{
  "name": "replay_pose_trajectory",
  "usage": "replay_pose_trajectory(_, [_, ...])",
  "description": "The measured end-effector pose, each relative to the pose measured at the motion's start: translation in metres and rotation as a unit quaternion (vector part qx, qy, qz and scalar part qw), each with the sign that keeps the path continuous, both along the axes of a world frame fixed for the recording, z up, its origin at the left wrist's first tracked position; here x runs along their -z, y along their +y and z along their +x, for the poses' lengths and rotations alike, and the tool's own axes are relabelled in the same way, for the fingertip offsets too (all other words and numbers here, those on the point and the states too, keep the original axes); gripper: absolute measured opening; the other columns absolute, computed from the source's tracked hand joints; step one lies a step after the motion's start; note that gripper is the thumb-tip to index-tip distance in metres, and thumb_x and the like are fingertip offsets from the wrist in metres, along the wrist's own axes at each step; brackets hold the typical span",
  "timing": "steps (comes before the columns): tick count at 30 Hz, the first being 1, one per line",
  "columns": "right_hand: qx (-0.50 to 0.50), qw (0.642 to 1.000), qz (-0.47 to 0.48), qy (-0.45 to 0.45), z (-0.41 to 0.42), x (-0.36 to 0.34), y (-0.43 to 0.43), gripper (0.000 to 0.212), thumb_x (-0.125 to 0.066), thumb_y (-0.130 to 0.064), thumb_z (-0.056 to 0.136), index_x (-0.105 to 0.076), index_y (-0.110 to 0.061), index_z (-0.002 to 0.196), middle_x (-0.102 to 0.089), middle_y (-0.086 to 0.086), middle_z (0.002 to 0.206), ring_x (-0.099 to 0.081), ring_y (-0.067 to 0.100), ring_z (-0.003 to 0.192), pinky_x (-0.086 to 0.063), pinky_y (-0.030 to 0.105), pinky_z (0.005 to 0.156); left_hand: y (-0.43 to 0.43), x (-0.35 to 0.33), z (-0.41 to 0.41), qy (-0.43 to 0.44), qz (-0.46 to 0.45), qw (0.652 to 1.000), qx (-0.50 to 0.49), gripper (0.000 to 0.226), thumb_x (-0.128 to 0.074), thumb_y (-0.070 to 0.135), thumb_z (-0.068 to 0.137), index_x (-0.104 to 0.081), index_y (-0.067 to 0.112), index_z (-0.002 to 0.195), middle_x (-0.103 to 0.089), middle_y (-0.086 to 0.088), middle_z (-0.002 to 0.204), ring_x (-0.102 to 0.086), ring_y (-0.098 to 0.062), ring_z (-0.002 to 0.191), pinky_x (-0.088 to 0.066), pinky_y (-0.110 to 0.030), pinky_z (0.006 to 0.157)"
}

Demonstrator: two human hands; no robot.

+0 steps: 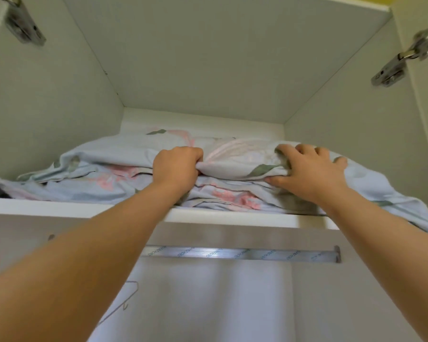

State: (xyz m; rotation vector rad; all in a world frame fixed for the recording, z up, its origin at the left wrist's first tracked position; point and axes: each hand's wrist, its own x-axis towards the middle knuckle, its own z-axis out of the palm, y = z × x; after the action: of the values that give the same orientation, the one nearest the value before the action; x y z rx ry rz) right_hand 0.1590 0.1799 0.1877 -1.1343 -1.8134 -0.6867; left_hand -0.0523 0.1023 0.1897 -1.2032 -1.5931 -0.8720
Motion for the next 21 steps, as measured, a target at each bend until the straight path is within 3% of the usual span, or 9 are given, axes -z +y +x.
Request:
replay_pose_trajectory(3, [-0.035, 0.998, 0.046, 0.004, -0.005, -0.002, -0.001, 0.026, -0.041, -0.031, 0.096, -0.060, -0.019, 0.109, -0.061, 0.010, 0.118, -0.051, 0.033, 0.112, -0.036, 0.040, 0.083, -0.004, 0.009, 0.016, -0.107, 0.046, 0.992, 0.047, 0.025, -0.043, 0.009, 0.088, -0.065, 0.019, 0.097, -0.068, -0.012, 0.104, -0.058, -0.035, 0.097, -0.032, -0.031, 0.070])
replay_pose_trajectory(5, [-0.071, 0.994, 0.079, 0.030, -0.007, 0.000, -0.008, 0.024, -0.039, -0.020, 0.095, -0.060, -0.011, 0.087, -0.066, 0.016, 0.103, -0.057, 0.037, 0.099, -0.033, 0.035, 0.070, -0.008, 0.013, 0.026, -0.155, 0.047, 0.983, 0.086, 0.028, -0.039, 0.021, 0.095, -0.066, 0.021, 0.103, -0.067, -0.010, 0.111, -0.056, -0.034, 0.105, -0.034, -0.032, 0.075])
replay_pose_trajectory(7, [-0.104, 0.988, 0.099, 0.055, -0.009, -0.001, -0.018, 0.022, -0.039, -0.016, 0.093, -0.054, -0.011, 0.078, -0.066, 0.019, 0.096, -0.059, 0.039, 0.092, -0.033, 0.033, 0.064, -0.013, 0.016, 0.034, -0.197, 0.040, 0.970, 0.137, 0.032, -0.034, 0.031, 0.097, -0.062, 0.025, 0.112, -0.061, -0.008, 0.122, -0.049, -0.033, 0.116, -0.038, -0.037, 0.084])
replay_pose_trajectory(11, [-0.131, 0.977, 0.156, 0.056, -0.022, -0.017, -0.052, 0.023, -0.039, -0.019, 0.093, -0.060, -0.011, 0.091, -0.066, 0.018, 0.103, -0.059, 0.039, 0.098, -0.036, 0.035, 0.064, -0.020, 0.014, 0.050, -0.335, 0.062, 0.915, 0.215, 0.042, -0.031, 0.035, 0.097, -0.036, 0.027, 0.137, -0.030, -0.009, 0.149, -0.031, -0.034, 0.134, -0.024, -0.044, 0.112])
replay_pose_trajectory(13, [-0.139, 0.976, 0.161, 0.051, -0.033, -0.025, -0.071, 0.024, -0.039, -0.018, 0.093, -0.062, -0.010, 0.096, -0.066, 0.018, 0.106, -0.059, 0.038, 0.101, -0.034, 0.034, 0.065, -0.025, 0.008, 0.059, -0.419, 0.115, 0.857, 0.277, 0.044, -0.030, 0.034, 0.097, -0.030, 0.029, 0.140, -0.021, -0.006, 0.153, -0.026, -0.033, 0.137, -0.019, -0.044, 0.114])
replay_pose_trajectory(16, [-0.145, 0.981, 0.125, -0.009, -0.041, -0.033, -0.091, 0.023, -0.042, -0.013, 0.092, -0.063, -0.011, 0.102, -0.065, 0.018, 0.113, -0.059, 0.037, 0.105, -0.035, 0.032, 0.069, -0.031, 0.002, 0.069, -0.476, 0.165, 0.785, 0.360, 0.046, -0.030, 0.029, 0.097, -0.026, 0.031, 0.143, -0.019, -0.005, 0.153, -0.030, -0.032, 0.134, -0.027, -0.043, 0.111])
replay_pose_trajectory(19, [-0.106, 0.991, -0.003, -0.086, -0.016, -0.041, -0.099, 0.034, -0.056, -0.033, 0.086, -0.055, -0.024, 0.119, -0.058, 0.006, 0.126, -0.049, 0.032, 0.119, -0.033, 0.047, 0.098, -0.030, 0.009, 0.069, -0.468, 0.138, 0.792, 0.367, 0.050, -0.031, 0.021, 0.097, -0.022, 0.030, 0.145, -0.019, -0.006, 0.154, -0.034, -0.030, 0.133, -0.032, -0.038, 0.106])
replay_pose_trajectory(21, [-0.020, 0.990, -0.091, -0.102, 0.012, -0.041, -0.096, 0.070, -0.068, -0.051, 0.071, -0.039, -0.033, 0.132, -0.047, 0.002, 0.135, -0.040, 0.035, 0.126, -0.029, 0.055, 0.104, -0.030, 0.015, 0.071, -0.443, 0.111, 0.809, 0.371, 0.052, -0.034, 0.023, 0.097, -0.020, 0.029, 0.146, -0.018, -0.005, 0.155, -0.031, -0.029, 0.136, -0.030, -0.037, 0.109])
